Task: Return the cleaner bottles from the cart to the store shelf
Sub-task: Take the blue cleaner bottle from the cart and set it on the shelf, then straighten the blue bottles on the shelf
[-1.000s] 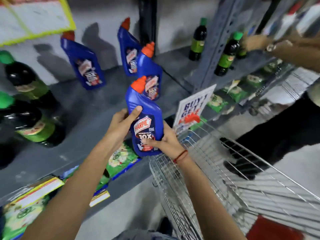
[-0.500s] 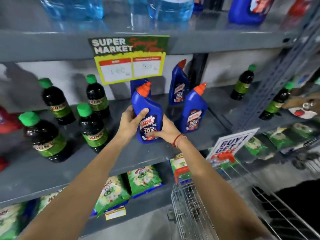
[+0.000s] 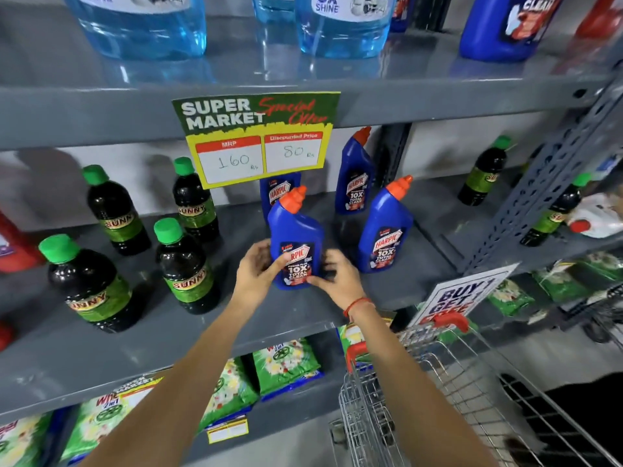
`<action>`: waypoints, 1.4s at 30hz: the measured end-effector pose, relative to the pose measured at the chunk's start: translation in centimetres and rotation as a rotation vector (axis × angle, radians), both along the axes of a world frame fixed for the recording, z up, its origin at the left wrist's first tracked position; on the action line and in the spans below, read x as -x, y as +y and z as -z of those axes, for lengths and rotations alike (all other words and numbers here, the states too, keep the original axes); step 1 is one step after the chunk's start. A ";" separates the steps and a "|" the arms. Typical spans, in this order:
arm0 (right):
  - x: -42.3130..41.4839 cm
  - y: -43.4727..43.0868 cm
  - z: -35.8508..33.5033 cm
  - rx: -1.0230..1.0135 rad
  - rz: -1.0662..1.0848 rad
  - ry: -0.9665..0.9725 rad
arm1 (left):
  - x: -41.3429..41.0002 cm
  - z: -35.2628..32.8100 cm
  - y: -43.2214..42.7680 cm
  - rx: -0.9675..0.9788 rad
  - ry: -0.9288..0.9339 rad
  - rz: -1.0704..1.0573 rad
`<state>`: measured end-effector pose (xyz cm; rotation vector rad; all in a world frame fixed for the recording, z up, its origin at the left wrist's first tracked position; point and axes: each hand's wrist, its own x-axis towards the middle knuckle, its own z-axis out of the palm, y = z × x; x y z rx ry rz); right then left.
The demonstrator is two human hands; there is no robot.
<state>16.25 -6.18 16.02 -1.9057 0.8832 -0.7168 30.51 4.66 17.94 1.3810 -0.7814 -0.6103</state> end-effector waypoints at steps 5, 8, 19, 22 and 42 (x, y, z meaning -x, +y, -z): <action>4.7 -0.2 2.8 0.120 0.548 -0.202 | -0.5 2.7 0.4 -0.206 -0.014 0.033; 5.5 -2.1 2.2 0.032 0.647 -0.144 | -0.1 3.5 -0.1 -0.295 -0.112 0.022; 4.8 -5.4 1.8 -0.006 0.561 -0.003 | -0.4 4.1 -1.7 -0.386 -0.333 -0.009; 4.7 -5.8 2.1 -0.009 0.563 0.002 | -0.5 3.9 -2.0 -0.400 -0.361 -0.014; 5.9 -5.8 1.6 -0.006 0.459 -0.029 | 0.3 3.2 -1.2 -0.390 -0.336 -0.019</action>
